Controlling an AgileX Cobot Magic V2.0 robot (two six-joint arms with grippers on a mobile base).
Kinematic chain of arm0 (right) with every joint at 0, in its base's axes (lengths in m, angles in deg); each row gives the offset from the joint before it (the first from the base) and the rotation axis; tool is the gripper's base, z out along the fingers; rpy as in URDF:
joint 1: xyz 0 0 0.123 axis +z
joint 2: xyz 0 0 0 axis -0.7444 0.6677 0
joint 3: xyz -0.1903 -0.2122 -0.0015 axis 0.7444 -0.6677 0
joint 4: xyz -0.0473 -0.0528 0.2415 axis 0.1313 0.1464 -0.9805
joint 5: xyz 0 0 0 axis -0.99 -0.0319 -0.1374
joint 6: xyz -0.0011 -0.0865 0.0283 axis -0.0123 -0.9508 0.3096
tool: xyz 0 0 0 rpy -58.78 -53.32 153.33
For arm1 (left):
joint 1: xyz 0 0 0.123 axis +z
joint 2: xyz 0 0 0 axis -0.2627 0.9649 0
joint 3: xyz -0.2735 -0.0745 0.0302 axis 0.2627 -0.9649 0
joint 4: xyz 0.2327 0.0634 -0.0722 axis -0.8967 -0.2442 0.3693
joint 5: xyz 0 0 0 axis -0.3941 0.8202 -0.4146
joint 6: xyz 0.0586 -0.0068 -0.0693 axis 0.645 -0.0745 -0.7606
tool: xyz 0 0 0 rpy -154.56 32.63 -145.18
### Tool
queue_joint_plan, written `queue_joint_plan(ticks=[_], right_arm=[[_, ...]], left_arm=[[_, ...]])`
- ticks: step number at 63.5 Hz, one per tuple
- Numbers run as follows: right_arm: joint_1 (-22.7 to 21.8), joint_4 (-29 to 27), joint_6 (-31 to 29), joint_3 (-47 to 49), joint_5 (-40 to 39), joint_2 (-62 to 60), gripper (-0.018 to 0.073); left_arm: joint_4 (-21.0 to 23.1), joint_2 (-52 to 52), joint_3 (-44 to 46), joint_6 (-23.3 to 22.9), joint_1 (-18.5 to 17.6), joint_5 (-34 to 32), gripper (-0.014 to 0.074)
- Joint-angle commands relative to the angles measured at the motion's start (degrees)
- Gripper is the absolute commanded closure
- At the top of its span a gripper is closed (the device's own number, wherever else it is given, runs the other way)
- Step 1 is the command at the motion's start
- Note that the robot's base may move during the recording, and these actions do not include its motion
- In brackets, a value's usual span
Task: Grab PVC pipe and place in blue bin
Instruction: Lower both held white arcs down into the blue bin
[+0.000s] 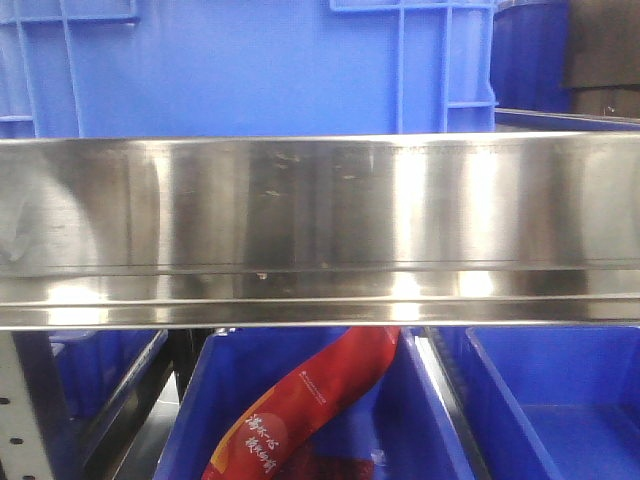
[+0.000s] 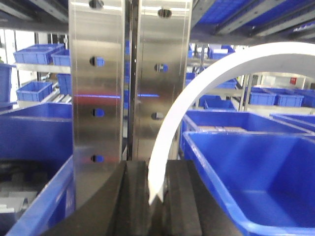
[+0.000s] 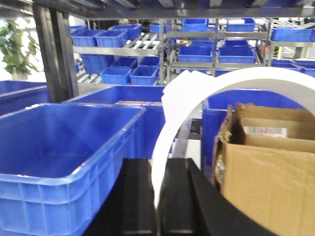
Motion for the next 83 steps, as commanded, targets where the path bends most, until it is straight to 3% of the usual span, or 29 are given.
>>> queue_joint_plan(ticks=[1, 7, 14, 37, 70, 83], right_arm=[[0.50, -3.09, -4.82, 0.29, -3.19, 1.54, 0.0728], [1.63, -6.53, -8.55, 0.29, -6.41, 3.03, 0.0728], [3.83, -6.77, -8.55, 0.29, -10.24, 5.09, 0.0728], [14.90, -6.55, -10.81, 0.29, -19.25, 12.82, 0.0720], [16.09, -6.54, -10.81, 11.08, -15.63, 25.17, 0.0721], [20.80, -6.42, -13.43, 14.58, -16.32, 31.39, 0.0721]], left_arm=[[0.32, 1.12, 0.64, 0.03, -0.28, -1.74, 0.0707], [0.44, 2.64, 1.43, 0.03, -0.53, -2.53, 0.0707], [0.44, 4.66, 3.58, 0.03, -2.00, -2.38, 0.0707], [-3.35, 15.04, 10.83, 0.03, -11.73, -2.88, 0.0707], [-3.35, 22.38, 14.21, 0.03, -12.04, -5.63, 0.0707], [-3.89, 25.06, 14.36, 0.03, -14.05, -6.35, 0.0707]])
